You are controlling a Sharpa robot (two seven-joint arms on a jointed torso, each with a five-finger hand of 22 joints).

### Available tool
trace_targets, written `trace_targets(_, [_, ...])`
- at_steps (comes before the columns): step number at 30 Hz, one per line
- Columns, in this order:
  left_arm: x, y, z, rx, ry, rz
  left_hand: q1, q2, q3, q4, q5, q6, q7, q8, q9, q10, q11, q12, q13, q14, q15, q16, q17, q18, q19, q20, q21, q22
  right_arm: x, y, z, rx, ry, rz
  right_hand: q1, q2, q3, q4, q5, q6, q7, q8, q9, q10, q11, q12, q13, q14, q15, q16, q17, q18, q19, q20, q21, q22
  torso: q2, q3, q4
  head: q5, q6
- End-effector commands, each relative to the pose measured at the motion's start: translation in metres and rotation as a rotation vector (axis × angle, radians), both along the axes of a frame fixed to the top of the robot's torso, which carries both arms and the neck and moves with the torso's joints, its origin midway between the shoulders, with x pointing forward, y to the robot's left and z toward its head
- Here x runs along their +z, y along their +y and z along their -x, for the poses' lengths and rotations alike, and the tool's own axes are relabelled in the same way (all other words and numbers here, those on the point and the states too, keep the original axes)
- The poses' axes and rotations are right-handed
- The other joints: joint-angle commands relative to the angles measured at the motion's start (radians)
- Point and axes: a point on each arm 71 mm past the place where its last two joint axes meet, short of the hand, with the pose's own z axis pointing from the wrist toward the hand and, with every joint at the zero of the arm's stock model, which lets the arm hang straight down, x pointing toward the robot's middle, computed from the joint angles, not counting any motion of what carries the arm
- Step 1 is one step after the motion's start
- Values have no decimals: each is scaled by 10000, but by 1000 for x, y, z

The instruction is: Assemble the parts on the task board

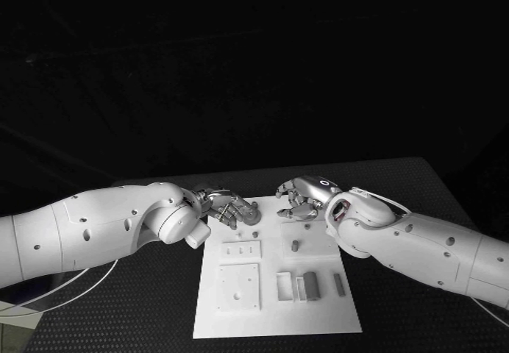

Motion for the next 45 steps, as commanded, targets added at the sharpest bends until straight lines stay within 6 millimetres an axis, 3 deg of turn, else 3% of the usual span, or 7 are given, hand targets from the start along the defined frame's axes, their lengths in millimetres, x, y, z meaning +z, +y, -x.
trace_targets(1, [-3, 2, 1, -413, -203, -1062, -75, 0, 49, 0, 62, 513, -465, 46, 22, 54, -19, 82, 32, 49, -55, 62, 21, 30, 62, -10, 48, 35, 8, -7, -4, -221, -385, -566, 95, 11, -86, 3, 59, -17, 180, 35, -12, -20, -26, 61, -14, 47, 48, 39, 13, 404, -24, 12, -49, 119, 3, -2, 8, 28, -21])
trace_targets(3, [-9, 3, 4, -672, -67, -1534, -83, 9, 51, 2, 65, 517, -467, 55, 31, 58, -26, 107, 53, 49, -59, 86, 26, 32, 75, -17, 62, 61, 11, -11, -7, -367, -480, -678, 108, 32, -96, -1, 59, 3, 174, 43, -12, -13, -32, 71, -18, 54, 42, 44, 16, 404, -15, 10, -46, 123, -4, 5, 10, 39, -29])
trace_targets(6, [-14, 2, 6, -993, 41, -2166, -133, 236, 58, -7, -627, 464, -452, 74, 81, -15, -27, 187, 141, 3, -68, 168, 20, 37, 50, -27, 79, 175, 16, -17, -11, -536, -573, -814, 123, 45, -107, -11, 59, 23, 167, 51, -12, -8, -39, 79, -24, 59, 35, 46, 17, 404, -9, 8, -45, 127, -1, 9, 10, 68, -48])
trace_targets(9, [-19, 1, 7, -1238, 218, -2559, -212, 354, 34, 9, -774, 478, -453, 104, 120, -20, -30, 227, 176, 2, -66, 203, 16, 33, 53, -26, 86, 213, 18, -20, -13, -641, -620, -877, 145, 55, -113, -30, 59, 37, 162, 56, -13, -6, -43, 84, -28, 61, 31, 46, 17, 404, -7, 6, -45, 129, 11, 6, 11, 84, -82])
trace_targets(16, [-27, -3, 7, -1474, 70, -3488, -597, 357, 410, 25, -771, 622, -569, 320, 431, 84, -164, 638, 447, 158, -186, 621, 37, 68, 263, -128, 244, 493, 26, -23, -17, -757, -780, -1082, 186, 85, -134, -73, 59, 58, 153, 61, -17, -5, -52, 92, -41, 65, 22, 44, 18, 404, -4, 2, -48, 135, 22, -1, 27, 45, -160])
trace_targets(25, [-35, -15, 7, -1749, -354, -4397, -1095, 230, 973, 0, -308, 686, -698, 647, 1109, -2, -323, 1472, 928, 187, -338, 1482, -198, 93, 460, -285, 521, 1136, 27, -27, -18, -853, -733, -1138, 203, 110, -154, -101, 59, 80, 147, 69, -19, -3, -58, 99, -52, 67, 16, 42, 18, 404, -3, 2, -52, 138, 22, -21, 20, 5, -231])
trace_targets(45, [-55, -20, 10, -2070, -2, -5459, -1155, 187, 1093, 12, -437, 574, -704, 703, 1562, -129, -392, 2008, 1118, 94, -395, 2149, -584, 100, 506, -346, 638, 1574, 35, -28, -18, -884, -749, -1259, 234, 128, -186, -156, 59, 69, 147, 55, -33, -5, -59, 105, -71, 67, 14, 36, 17, 404, -5, 3, -61, 142, 23, -26, 30, 9, -431])
